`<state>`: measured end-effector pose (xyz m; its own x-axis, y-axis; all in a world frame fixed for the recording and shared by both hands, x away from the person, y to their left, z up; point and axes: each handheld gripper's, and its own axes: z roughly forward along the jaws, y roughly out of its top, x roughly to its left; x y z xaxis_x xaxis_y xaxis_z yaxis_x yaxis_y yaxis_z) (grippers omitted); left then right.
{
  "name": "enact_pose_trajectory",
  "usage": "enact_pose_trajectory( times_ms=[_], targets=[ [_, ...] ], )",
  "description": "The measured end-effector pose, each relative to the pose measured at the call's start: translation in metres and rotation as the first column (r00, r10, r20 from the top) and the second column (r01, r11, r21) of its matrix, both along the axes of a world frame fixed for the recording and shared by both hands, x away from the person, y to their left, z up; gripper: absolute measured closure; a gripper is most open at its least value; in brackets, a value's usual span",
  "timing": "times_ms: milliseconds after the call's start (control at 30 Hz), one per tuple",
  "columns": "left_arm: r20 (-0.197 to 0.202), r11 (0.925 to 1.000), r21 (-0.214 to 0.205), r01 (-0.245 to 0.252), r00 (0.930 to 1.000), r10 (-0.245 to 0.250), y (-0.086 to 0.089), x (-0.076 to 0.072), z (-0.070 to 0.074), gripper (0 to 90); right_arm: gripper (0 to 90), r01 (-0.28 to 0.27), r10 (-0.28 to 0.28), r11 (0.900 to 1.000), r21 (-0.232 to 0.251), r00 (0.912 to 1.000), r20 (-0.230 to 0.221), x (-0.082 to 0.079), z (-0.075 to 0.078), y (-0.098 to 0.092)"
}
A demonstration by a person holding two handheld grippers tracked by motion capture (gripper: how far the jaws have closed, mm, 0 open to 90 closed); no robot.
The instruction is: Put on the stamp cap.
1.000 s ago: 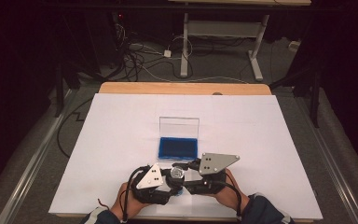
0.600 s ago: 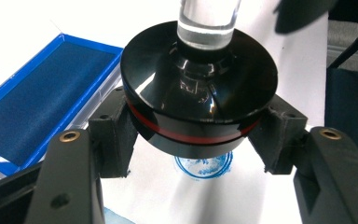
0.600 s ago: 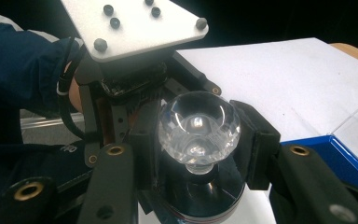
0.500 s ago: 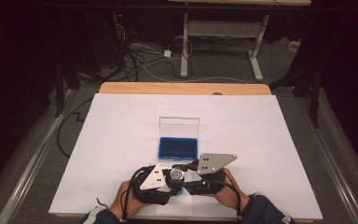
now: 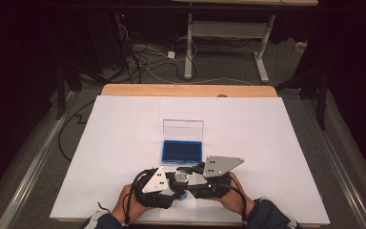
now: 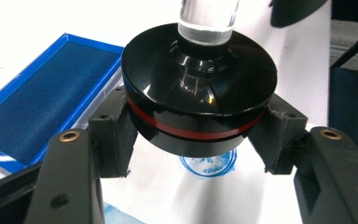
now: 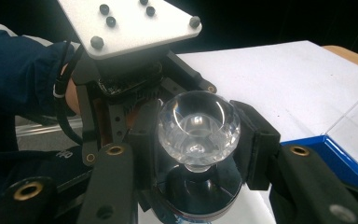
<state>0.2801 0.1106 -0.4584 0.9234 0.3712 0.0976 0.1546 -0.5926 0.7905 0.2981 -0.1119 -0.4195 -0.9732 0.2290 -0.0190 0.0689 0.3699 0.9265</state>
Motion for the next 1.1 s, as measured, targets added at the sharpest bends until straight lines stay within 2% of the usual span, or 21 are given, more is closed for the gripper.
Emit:
enact_pose_trajectory(
  times_ms=[133,200,367,567,733,933,1000,1100],
  targets=[
    [-0.002,1.0,0.008,-0.002,1.0,0.002,-0.0001,0.0002,-0.0008,36.7,57.2,0.001,-0.001,1.0,-0.004,1.0,0.007,-0.0009,-0.0016,0.0009],
    [-0.013,1.0,-0.003,0.005,0.9999,-0.005,0.0005,0.0007,-0.0004,36.8,57.2,0.003,-0.003,1.0,-0.003,1.0,0.005,-0.0009,-0.0015,0.0011],
    [-0.01,1.0,-0.003,0.001,0.9999,-0.001,-0.0005,0.0009,-0.0033,36.7,57.1,0.001,-0.001,1.0,-0.006,1.0,0.001,-0.0001,-0.0022,0.001],
    [-0.007,0.9995,-0.032,0.004,1.0,-0.004,0.0002,0.0008,-0.0049,36.2,57.1,0.0,0.0,1.0,0.002,1.0,-0.008,0.0006,-0.0006,0.0004],
    [0.0,1.0,-0.009,-0.002,1.0,0.002,-0.0037,-0.0005,-0.0076,35.8,57.1,-0.004,0.004,1.0,0.006,1.0,-0.009,0.0,-0.0003,0.0015],
    [-0.006,0.9997,-0.022,0.003,1.0,-0.003,-0.0037,-0.0002,-0.0081,36.3,57.1,-0.005,0.005,1.0,0.006,0.9999,-0.011,-0.0003,-0.0012,0.0022],
    [0.006,0.9998,-0.018,0.0,1.0,0.001,-0.0026,-0.0004,-0.0065,36.4,57.2,-0.001,0.001,1.0,-0.004,1.0,0.0,-0.0001,-0.0002,0.002],
    [-0.004,0.9996,-0.028,-0.001,1.0,0.001,-0.0005,0.0004,-0.0046,36.5,57.2,-0.008,0.008,1.0,-0.005,0.9999,0.015,-0.0004,0.0006,0.0003]
  ],
)
